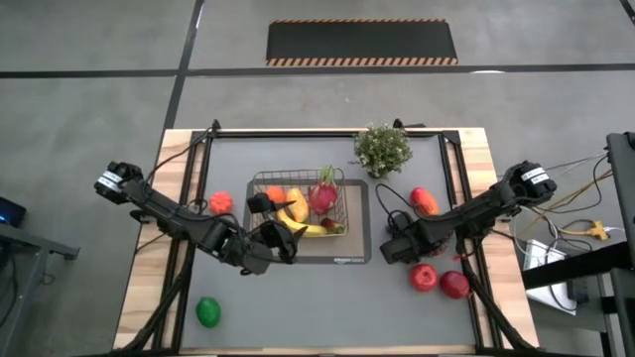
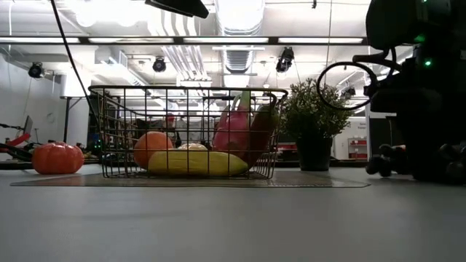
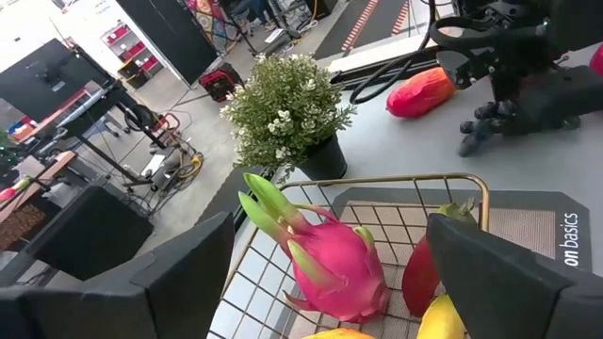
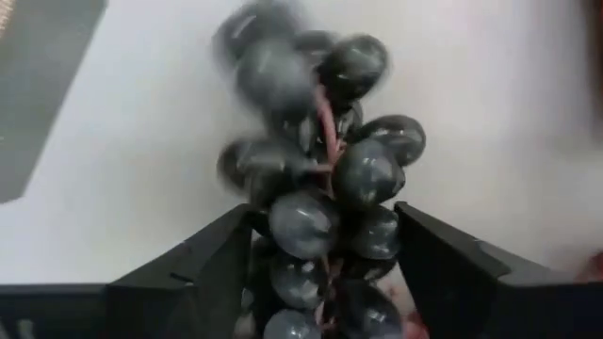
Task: Build produce basket
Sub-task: Put the grapes into the wire basket
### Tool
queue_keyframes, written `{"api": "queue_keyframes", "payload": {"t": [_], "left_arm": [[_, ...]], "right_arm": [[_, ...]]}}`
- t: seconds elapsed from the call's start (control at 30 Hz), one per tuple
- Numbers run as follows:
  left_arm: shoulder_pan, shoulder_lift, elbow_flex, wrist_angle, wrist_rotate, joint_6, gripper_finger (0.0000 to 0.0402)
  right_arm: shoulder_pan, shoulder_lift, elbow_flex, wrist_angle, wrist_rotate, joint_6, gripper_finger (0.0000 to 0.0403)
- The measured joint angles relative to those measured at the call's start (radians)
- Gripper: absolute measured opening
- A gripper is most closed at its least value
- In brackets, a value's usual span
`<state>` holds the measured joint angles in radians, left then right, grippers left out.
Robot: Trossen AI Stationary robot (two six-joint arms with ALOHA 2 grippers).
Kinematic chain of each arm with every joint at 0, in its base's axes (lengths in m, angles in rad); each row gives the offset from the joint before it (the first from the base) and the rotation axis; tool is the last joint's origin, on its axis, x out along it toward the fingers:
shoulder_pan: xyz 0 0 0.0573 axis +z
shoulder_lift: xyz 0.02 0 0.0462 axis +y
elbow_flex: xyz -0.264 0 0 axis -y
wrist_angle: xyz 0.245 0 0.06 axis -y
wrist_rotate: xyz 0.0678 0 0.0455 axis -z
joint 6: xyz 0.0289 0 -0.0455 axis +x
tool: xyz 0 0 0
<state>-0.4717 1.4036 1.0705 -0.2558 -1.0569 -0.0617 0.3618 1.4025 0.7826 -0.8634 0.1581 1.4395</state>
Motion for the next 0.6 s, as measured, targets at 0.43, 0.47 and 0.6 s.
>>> {"api": "queue_keyframes", "payload": {"t": [0.43,0.47,0.6], "left_arm": [[0.0,-0.042,-0.067,0.001,-0.051,-0.04,0.0331],[0.0,-0.05,-0.069,0.003,-0.052,-0.044,0.0331],[0.0,-0.082,-0.084,0.004,-0.053,-0.055,0.0331]], "right_arm": [[0.0,-0.01,0.0,0.017,0.001,-0.016,0.0144],[0.0,-0.014,0.0,0.017,0.001,-0.018,0.0138],[0.0,-0.029,0.001,0.018,0.008,-0.029,0.0116]]}}
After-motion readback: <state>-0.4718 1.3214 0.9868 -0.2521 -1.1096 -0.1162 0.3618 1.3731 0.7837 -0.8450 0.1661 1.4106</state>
